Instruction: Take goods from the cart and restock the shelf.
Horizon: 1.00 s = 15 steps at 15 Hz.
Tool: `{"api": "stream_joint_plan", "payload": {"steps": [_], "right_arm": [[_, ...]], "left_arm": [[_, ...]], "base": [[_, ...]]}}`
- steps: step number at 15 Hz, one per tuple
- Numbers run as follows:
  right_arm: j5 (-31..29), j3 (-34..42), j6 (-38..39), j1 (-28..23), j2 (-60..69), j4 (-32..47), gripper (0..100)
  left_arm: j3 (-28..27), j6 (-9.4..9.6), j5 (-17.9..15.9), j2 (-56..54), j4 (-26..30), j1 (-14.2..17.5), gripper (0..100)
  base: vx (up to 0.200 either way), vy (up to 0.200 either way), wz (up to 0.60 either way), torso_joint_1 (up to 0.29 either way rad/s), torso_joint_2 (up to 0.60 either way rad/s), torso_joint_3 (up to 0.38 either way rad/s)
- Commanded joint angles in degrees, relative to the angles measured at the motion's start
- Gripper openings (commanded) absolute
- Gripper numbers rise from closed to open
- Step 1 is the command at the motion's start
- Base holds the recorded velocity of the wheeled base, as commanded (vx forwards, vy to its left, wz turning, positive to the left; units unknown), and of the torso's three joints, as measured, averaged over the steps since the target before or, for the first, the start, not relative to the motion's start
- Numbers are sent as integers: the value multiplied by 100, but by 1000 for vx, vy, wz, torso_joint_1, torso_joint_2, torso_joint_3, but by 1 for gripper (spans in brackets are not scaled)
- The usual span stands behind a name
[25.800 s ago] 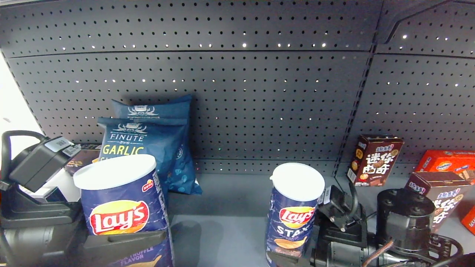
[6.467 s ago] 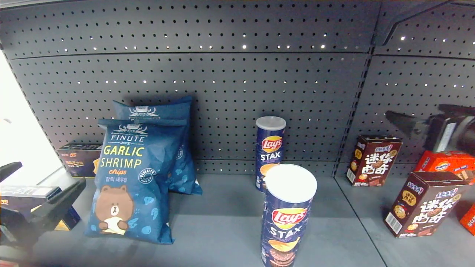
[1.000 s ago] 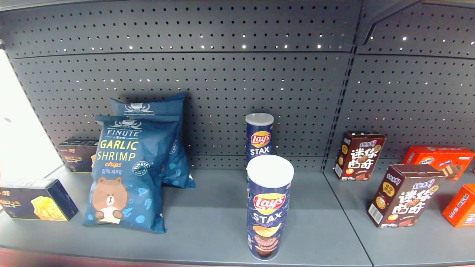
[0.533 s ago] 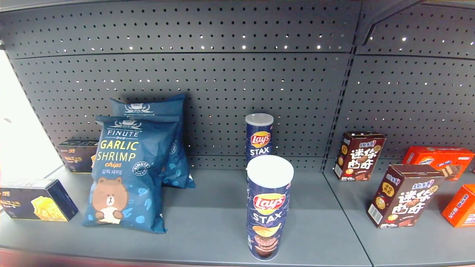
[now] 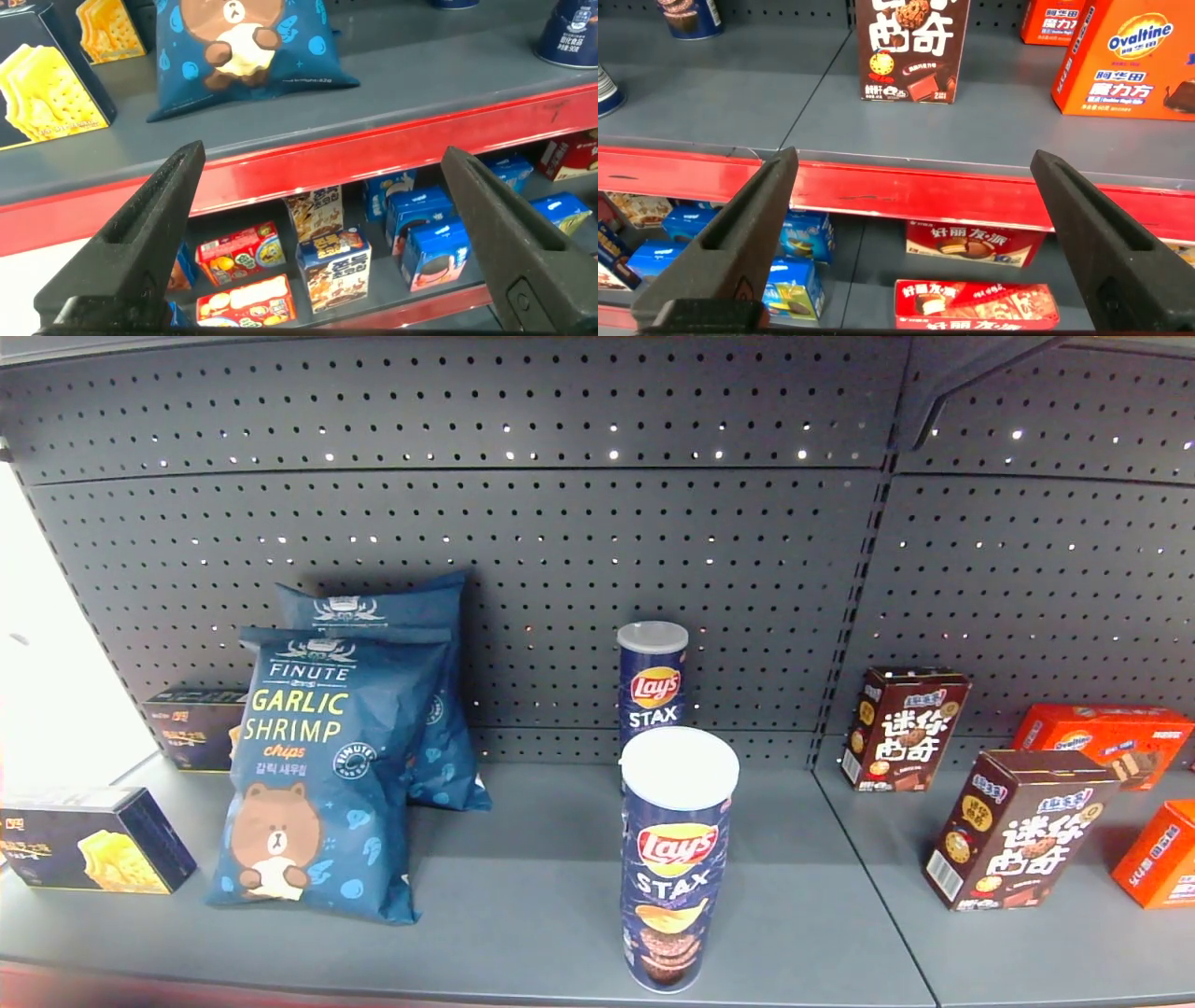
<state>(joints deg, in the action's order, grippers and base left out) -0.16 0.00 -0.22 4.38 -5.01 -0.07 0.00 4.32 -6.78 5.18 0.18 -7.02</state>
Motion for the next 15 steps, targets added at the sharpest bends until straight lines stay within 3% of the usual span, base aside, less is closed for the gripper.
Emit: {"api": "stream_joint_plan", "payload": {"steps": [1, 10, 11, 13, 15], "right_arm": [[-2, 0, -4, 2, -9, -1, 100], [-2, 0, 4, 2, -9, -1, 100], [7, 0, 4, -596, 88, 7, 100], [-2, 0, 22, -464, 211, 7, 100], [-2, 0, 31, -446, 501, -1, 100]], "left_arm": [[0, 8, 1, 9, -1, -1, 100], [0, -1, 1, 9, -1, -1, 100], [0, -1, 10, 9, -1, 17, 100], [0, 8, 1, 27, -1, 52, 100], [0, -1, 10, -131, -1, 693, 100]], "base": [[0, 0, 0, 0, 0, 0], [0, 0, 0, 0, 0, 0], [0, 0, 0, 0, 0, 0], [0, 0, 0, 0, 0, 0], [0, 0, 0, 0, 0, 0]]}}
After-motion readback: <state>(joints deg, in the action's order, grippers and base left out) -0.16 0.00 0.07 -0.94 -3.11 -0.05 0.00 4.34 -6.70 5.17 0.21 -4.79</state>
